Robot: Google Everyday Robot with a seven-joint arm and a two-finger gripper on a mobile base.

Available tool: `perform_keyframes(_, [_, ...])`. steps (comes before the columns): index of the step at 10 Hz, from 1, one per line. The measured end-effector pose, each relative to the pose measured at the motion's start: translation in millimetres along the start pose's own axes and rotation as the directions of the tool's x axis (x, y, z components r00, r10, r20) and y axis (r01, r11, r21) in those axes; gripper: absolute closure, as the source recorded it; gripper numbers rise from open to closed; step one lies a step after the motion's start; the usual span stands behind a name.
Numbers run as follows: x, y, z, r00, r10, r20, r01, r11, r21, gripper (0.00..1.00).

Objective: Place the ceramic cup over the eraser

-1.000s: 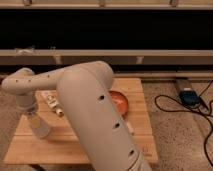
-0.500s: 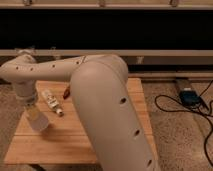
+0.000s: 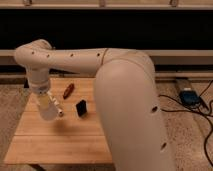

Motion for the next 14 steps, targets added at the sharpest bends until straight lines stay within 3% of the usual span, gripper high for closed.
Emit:
perform_keyframes(3, [29,5,-22,0.998,0.053,-0.042,-0.053,0.999,0.003,0.96])
perform_keyframes(5, [52,9,-50,0.992,0.099,-0.074,-0.097,0.995,0.025,0.96])
perform_keyframes(7, [62,16,-60,0.988,0.125,-0.091,-0.122,0.992,0.033,0.96])
perform_keyframes(10, [100,35,-63,0.974,0.198,-0.107,-0.196,0.980,0.030,0.96])
perform_keyframes(14, [128,43,-48,0.962,0.255,-0.102,-0.252,0.967,0.043,0.96])
